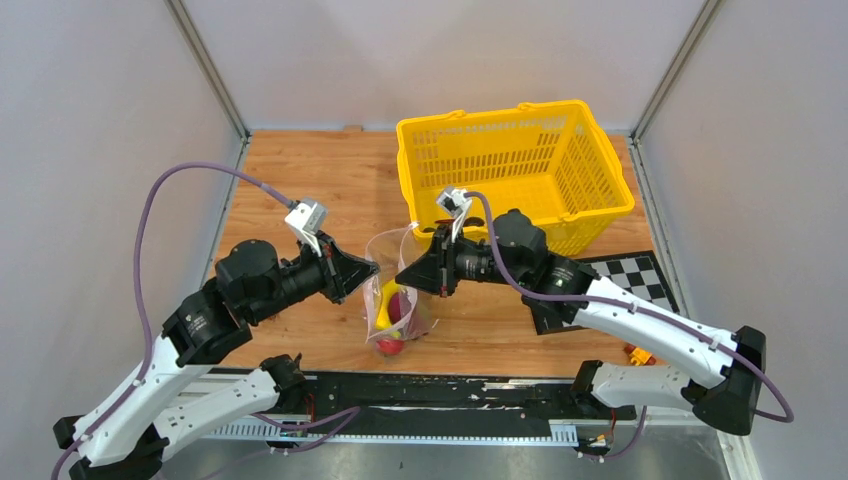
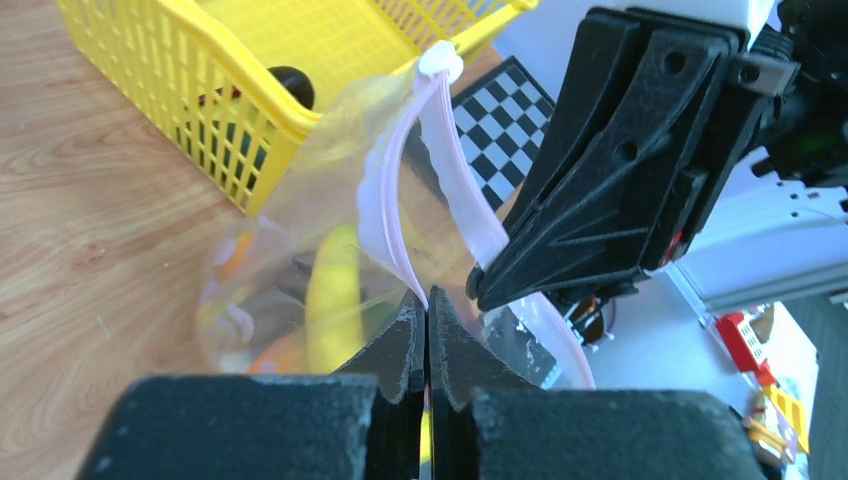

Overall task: Place the food in the zip-top bag and seal the zipper
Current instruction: Adjust the zipper food storage bag at the center of the board.

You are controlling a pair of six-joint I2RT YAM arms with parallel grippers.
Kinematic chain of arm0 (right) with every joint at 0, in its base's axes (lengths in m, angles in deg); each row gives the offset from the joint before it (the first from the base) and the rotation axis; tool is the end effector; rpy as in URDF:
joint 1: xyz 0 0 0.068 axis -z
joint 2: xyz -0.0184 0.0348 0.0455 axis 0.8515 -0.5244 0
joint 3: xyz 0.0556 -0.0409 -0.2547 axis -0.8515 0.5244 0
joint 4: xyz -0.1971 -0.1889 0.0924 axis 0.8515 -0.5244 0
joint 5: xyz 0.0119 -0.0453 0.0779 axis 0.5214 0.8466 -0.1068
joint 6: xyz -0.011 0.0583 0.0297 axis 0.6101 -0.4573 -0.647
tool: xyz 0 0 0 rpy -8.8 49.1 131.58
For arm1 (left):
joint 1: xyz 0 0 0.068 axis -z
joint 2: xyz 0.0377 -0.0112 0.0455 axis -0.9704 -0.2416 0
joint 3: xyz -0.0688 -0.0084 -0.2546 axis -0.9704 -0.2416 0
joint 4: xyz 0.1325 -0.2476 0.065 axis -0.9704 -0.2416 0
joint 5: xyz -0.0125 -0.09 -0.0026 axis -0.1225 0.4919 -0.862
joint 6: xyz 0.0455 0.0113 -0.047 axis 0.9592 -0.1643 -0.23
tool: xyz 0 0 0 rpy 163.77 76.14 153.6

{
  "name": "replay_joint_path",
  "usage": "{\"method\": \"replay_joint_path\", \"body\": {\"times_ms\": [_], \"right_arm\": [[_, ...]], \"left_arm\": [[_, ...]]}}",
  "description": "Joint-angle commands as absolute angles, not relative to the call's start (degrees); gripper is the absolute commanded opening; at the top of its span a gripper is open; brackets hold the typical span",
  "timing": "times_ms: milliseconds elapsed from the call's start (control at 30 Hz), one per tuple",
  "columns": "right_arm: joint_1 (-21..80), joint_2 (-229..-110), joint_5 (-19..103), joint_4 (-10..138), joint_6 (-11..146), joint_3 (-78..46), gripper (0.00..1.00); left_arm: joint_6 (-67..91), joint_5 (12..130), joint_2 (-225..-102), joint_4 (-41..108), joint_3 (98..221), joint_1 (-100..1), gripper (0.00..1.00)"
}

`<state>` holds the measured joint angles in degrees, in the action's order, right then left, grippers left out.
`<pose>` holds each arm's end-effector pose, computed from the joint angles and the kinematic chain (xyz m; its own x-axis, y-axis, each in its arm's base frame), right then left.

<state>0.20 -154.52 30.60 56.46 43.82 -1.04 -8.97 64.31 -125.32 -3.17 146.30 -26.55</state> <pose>0.1510 0.2755 0.3530 -0.5968 -0.0480 -0.8010 -0.7739 0.2984 0.5587 0.1106 -0.1312 0.3981 -0.5378 -0.2017 -0.8186 0.5747 0.6227 -0.5311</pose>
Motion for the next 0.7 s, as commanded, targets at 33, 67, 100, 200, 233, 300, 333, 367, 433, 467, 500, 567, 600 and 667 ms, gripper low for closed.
{"method": "replay_joint_path", "body": {"times_ms": [33, 67, 100, 200, 233, 300, 333, 367, 433, 467, 500, 567, 600, 667], "right_arm": [[0.65, -150.72, 20.56, 74.98, 35.45, 2.49, 0.0], [0.63, -150.57, 17.57, 77.07, 34.74, 2.71, 0.0], [0.63, -150.24, 15.7, 78.28, 34.77, 2.71, 0.0], [0.29, -148.11, 27.27, 67.44, 37.26, 3.13, 0.0], [0.34, -147.54, 33.43, 62.9, 36.88, 3.77, 0.0], [0.66, -146.65, 43.44, 57.53, 34.39, 5.49, 0.0], [0.9, -146.01, 45.92, 57.43, 32.84, 7.14, 0.0], [1.04, -145.37, 47.65, 58.93, 31.3, 8.98, 0.0], [1.32, -143.95, 50.96, 62.09, 27.04, 13.1, 0.0], [1.59, -143.65, 51.89, 63.16, 25.76, 14.34, 0.0], [1.87, -143.5, 52.45, 63.86, 25.18, 15.38, 0.0], [2.18, -143.88, 53.46, 63.24, 24.72, 15.23, 0.0], [2.32, -144.21, 53.53, 63.07, 24.8, 15.01, 0.0], [2.38, -144.93, 53.01, 63.09, 24.9, 14.49, 0.0]], "left_arm": [[-5.99, 69.52, -126.32, -3.99, 151.59, -26.45, 0.03], [-5.64, 69.7, -126.61, -4.45, 151.92, -26.45, 0.05], [-5.17, 69.94, -127.12, -4.97, 152.15, -26.45, 0.07], [-4.35, 70.55, -129.41, -6.95, 151.91, -26.45, 0.12], [-4.47, 70.95, -130.14, -7.12, 151.4, -26.45, 0.14], [-4.85, 71.65, -131.51, -6.02, 149.66, -26.47, 0.2], [-5.06, 72.08, -131.93, -4.93, 148.51, -26.45, 0.24], [-5.27, 72.66, -132.21, -3.64, 147.31, -26.45, 0.25], [-5.38, 74.17, -132.65, -1.5, 145.62, -26.5, 0.31], [-5.41, 74.71, -132.78, -0.86, 145.0, -26.45, 0.37], [-5.44, 75.34, -132.76, -0.39, 144.72, -26.45, 0.42], [-5.26, 76.37, -132.33, 0.43, 144.47, -26.47, 0.5], [-5.14, 76.82, -131.99, 0.75, 144.38, -26.47, 0.54], [-4.8, 77.28, -131.03, 1.05, 144.41, -26.45, 0.61]]}}
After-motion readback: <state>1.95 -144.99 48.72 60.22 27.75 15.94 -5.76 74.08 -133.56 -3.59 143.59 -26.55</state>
